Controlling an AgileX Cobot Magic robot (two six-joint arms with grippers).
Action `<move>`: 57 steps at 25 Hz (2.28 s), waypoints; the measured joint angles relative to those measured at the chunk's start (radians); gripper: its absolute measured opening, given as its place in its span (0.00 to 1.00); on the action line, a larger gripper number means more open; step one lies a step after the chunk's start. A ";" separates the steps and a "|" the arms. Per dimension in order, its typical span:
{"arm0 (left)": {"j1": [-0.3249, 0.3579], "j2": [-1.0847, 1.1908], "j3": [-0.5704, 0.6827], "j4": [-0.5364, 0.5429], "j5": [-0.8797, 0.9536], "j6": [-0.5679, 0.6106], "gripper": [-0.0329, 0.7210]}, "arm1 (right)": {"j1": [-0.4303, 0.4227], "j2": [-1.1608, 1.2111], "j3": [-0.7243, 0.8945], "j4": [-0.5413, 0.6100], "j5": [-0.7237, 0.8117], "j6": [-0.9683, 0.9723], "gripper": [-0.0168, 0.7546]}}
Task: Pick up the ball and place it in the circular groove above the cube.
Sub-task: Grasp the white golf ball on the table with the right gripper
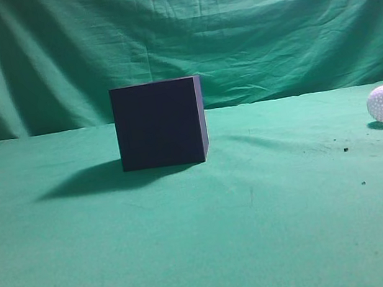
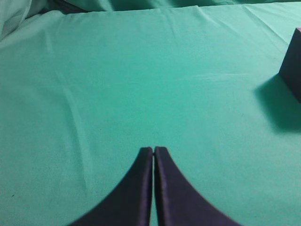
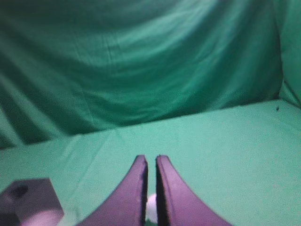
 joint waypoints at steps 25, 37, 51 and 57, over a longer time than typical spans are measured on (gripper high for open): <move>0.000 0.000 0.000 0.000 0.000 0.000 0.04 | 0.000 0.825 -0.556 0.030 0.566 -0.261 0.02; 0.000 0.000 0.000 0.000 0.000 0.000 0.04 | 0.117 1.380 -0.857 -0.198 0.666 -0.124 0.08; 0.000 0.000 0.000 0.000 0.000 0.000 0.04 | 0.119 1.773 -1.108 -0.228 0.573 -0.029 0.76; 0.000 0.000 0.000 0.000 0.000 0.000 0.04 | 0.119 1.856 -1.127 -0.299 0.529 0.028 0.76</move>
